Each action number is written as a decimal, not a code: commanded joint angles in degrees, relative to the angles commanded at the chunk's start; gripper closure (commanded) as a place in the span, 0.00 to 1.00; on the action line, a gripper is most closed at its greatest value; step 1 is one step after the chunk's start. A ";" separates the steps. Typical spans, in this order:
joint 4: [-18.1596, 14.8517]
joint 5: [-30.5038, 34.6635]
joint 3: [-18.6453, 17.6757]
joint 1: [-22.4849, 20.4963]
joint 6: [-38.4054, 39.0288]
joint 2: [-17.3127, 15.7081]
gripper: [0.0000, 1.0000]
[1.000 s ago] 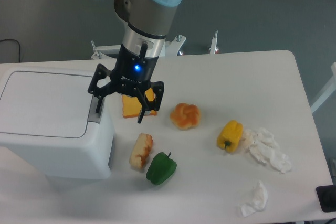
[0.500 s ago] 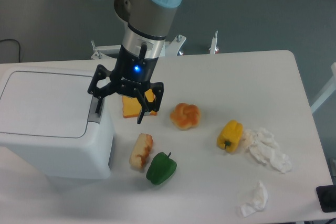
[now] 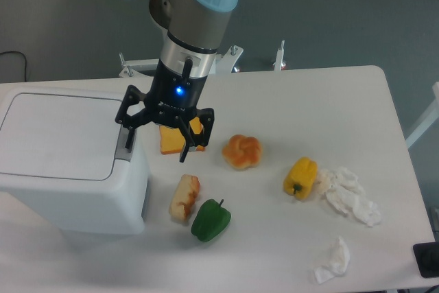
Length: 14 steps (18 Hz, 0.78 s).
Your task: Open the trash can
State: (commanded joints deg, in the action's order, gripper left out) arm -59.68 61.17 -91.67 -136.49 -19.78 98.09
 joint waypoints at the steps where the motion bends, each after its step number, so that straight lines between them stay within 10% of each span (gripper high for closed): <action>1: 0.00 0.00 0.00 0.00 -0.09 0.00 0.00; 14: 0.00 0.00 -0.61 -0.09 -0.09 0.00 0.00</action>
State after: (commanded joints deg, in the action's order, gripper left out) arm -59.68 61.17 -92.28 -136.58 -19.86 98.09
